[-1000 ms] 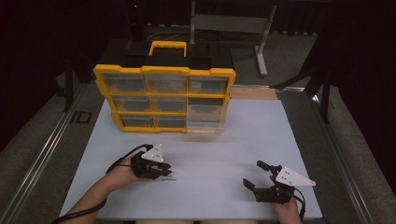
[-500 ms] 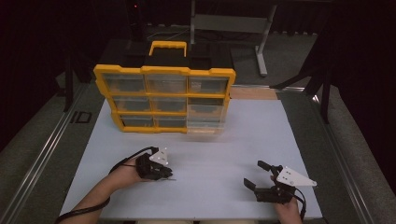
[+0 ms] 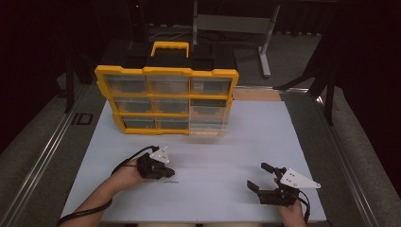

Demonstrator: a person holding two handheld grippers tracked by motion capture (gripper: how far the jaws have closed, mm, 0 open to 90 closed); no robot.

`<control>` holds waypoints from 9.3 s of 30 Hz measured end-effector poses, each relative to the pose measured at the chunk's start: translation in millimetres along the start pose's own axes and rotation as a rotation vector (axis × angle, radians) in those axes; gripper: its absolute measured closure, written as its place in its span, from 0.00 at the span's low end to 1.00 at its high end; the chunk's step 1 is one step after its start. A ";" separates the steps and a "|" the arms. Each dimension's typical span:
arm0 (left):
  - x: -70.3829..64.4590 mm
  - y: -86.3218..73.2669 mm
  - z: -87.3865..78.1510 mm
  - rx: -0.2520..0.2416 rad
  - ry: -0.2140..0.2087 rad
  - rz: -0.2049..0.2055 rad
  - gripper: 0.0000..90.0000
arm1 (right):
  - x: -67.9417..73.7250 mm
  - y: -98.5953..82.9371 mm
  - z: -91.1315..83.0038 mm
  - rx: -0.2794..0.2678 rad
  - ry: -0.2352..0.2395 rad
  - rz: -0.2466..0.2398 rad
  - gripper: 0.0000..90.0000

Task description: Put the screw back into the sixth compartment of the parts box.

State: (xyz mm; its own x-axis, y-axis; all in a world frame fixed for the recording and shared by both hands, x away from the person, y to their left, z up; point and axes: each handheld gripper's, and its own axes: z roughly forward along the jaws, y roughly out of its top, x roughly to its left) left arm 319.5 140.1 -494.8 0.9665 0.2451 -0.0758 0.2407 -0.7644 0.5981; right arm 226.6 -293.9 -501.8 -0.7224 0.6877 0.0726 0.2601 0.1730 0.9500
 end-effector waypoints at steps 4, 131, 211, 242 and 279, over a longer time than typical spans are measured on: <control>-1.1 5.5 -14.0 -0.033 0.016 -0.012 0.98 | 0.1 -0.1 0.0 0.003 -0.002 0.000 0.14; 23.7 178.8 -91.8 -0.219 0.236 -0.161 0.55 | -1.2 -0.4 -3.2 0.005 -0.001 0.006 0.14; -30.2 -11.8 -17.2 -0.080 0.054 -0.064 0.57 | 0.7 -0.4 -0.1 0.017 0.005 0.004 0.14; -17.8 -22.4 5.6 -0.034 0.040 -0.100 0.98 | 0.1 -0.8 -0.3 0.018 0.006 0.007 0.14; 3.4 66.9 -103.7 -0.194 0.184 -0.115 0.98 | 0.0 -0.4 -0.6 0.012 0.009 0.010 0.14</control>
State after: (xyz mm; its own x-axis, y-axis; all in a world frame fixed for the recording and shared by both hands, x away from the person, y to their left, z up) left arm 329.7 151.6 -372.3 0.8973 0.4410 -0.0168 0.3094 -0.6015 0.7365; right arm 226.1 -294.4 -502.0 -0.7253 0.6832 0.0845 0.2747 0.1747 0.9455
